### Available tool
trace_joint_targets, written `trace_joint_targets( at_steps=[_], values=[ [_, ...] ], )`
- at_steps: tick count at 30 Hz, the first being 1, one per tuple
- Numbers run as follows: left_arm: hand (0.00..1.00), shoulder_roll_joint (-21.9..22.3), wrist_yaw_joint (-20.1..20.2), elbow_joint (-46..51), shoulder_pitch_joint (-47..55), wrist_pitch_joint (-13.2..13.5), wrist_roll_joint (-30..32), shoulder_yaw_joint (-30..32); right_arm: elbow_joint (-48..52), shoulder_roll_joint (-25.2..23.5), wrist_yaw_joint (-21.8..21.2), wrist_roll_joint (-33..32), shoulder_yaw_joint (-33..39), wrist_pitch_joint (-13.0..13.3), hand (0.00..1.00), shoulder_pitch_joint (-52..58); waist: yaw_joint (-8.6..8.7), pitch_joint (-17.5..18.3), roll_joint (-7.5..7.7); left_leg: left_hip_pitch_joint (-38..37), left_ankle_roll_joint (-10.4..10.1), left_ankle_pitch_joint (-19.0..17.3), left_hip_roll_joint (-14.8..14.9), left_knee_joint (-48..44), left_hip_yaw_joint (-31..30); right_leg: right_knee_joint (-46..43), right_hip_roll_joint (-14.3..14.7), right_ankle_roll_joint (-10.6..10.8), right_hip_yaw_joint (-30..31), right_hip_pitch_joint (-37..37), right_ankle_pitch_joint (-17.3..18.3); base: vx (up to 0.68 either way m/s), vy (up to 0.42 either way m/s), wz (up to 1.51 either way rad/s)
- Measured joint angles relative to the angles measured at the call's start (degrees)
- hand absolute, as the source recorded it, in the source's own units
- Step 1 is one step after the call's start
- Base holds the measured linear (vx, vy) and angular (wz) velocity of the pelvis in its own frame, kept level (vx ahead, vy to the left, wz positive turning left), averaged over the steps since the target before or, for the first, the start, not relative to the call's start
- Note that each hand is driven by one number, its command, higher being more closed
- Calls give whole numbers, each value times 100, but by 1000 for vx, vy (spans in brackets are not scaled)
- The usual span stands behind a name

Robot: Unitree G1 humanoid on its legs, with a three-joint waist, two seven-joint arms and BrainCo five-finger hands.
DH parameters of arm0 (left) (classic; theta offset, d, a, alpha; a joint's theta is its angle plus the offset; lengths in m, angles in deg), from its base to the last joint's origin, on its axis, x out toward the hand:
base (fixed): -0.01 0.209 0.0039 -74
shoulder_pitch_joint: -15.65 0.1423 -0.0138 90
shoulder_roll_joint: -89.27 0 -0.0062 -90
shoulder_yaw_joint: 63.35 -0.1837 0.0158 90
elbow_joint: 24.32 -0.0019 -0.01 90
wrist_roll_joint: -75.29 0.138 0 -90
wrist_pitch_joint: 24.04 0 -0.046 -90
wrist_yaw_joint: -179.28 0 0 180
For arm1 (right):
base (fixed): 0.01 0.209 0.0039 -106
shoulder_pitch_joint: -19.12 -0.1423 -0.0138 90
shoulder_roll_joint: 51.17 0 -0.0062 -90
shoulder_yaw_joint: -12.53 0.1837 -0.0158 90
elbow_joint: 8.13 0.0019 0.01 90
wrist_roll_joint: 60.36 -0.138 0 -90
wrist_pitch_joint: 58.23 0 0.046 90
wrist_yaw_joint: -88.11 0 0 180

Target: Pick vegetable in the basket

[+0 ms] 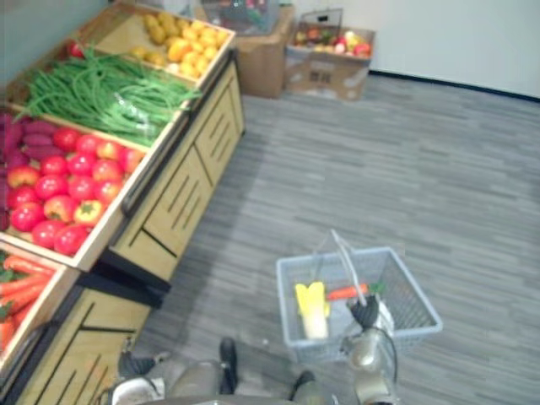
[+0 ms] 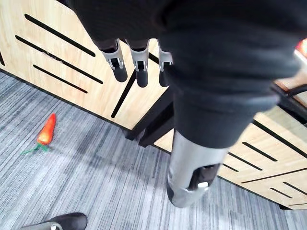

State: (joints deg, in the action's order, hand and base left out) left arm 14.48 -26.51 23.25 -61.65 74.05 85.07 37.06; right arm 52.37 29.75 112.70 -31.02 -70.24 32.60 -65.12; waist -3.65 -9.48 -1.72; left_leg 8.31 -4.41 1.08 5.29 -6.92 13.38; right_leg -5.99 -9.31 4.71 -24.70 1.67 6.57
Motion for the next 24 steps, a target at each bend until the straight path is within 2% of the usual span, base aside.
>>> trace_joint_targets(
  at_steps=[2, 3, 4, 5, 6, 8, 9, 10, 11, 12, 13, 16, 20, 24],
  values=[
    [0, -29, 11, -4, -9, 0, 0, -2, -27, -26, -3, -3, 1, 4, 100, -65, -3, 5, -8, -123, 71, -39, -54, 195, -17, -244, -85, 127, 9, -90, 127, 3, 42, -13],
    [0, -33, 26, -12, 4, -17, 0, -19, -29, -34, -3, -6, 23, 21, 100, -46, 11, -28, 57, -188, 192, -160, -112, 265, -23, -520, -171, 158, 20, -183, 285, -13, 58, -6],
    [0, -55, 42, -14, 10, -91, -1, -90, -56, -62, -3, -6, 38, 24, 100, -32, 25, -24, 52, -333, 203, -223, -180, 364, -6, -1142, -366, 242, 103, -371, 472, -23, 49, -12],
    [0, -54, 48, -51, 26, -112, -1, -125, -100, -68, -13, -6, 36, 16, 100, -51, 20, -31, 64, -403, 204, -223, -191, 432, 26, -1558, -436, 254, 193, -542, 478, -45, 56, -22],
    [0, -92, 73, -89, 82, -116, 0, -176, -185, -141, -14, -5, 29, 4, 100, -74, 36, -66, 141, -542, 204, -220, -192, 484, 67, -2284, -565, 369, 428, -844, 401, -33, 55, -23],
    [0, -240, 101, -117, 94, -118, -2, -221, -325, -264, -17, -9, 8, -5, 100, -33, 61, -26, 192, -657, 248, -204, -162, 510, 42, -2670, -625, 348, 717, -1010, 352, -1, 22, -5],
    [0, -278, 104, -114, 86, -109, -7, -222, -356, -331, -18, -11, 5, 4, 100, 27, 61, 33, 262, -645, 275, -127, -162, 614, 21, -2262, -622, 99, 697, -954, 511, 23, -58, 8],
    [0, -370, 113, -126, 80, -112, -9, -216, -451, -371, -18, -13, 5, 15, 100, -24, 43, 74, 429, -632, 228, -46, -182, 664, 12, -1559, -625, 96, 699, -844, 481, 23, -79, 10],
    [0, -415, 130, -128, 82, -112, -11, -216, -505, -381, -18, -20, 8, 18, 100, -42, 50, 97, 521, -603, 164, -7, -200, 676, -7, -1192, -614, 160, 725, -798, 346, 18, -132, 19],
    [0, -423, 146, -214, 40, -117, -13, -217, -598, -352, -19, -22, 105, 21, 100, -38, 80, 131, 452, -545, 119, 76, -109, 703, -145, -954, -444, 253, 652, -697, 193, 30, -140, 24],
    [0, -369, 174, -267, 47, -109, -11, -257, -645, -338, -11, -19, 170, 19, 100, -22, 111, 135, 398, -560, 89, 141, -48, 788, -178, -797, -349, 250, 599, -628, 176, 38, -162, 20],
    [0, -280, 298, -616, 56, -115, -23, -265, -922, -296, -21, -19, 200, -10, 100, 137, 134, 274, 174, -553, -54, 316, 162, 1075, -280, -144, 47, 140, 408, -403, -101, 72, -121, 10],
    [0, -277, 384, -726, 50, -116, -54, -266, -974, -344, -24, -65, 351, -16, 100, 351, 171, 291, 148, -577, -102, 347, 248, 1187, -310, 123, 206, 104, 341, -254, -182, 62, -63, 3],
    [0, -285, 427, -801, 29, -124, -58, -269, -1027, -351, -23, -126, 422, 9, 100, 499, 204, 301, 134, -682, -110, 344, 207, 1234, -290, 202, 216, 114, 347, -141, -188, 52, -6, -1]
  ],
)
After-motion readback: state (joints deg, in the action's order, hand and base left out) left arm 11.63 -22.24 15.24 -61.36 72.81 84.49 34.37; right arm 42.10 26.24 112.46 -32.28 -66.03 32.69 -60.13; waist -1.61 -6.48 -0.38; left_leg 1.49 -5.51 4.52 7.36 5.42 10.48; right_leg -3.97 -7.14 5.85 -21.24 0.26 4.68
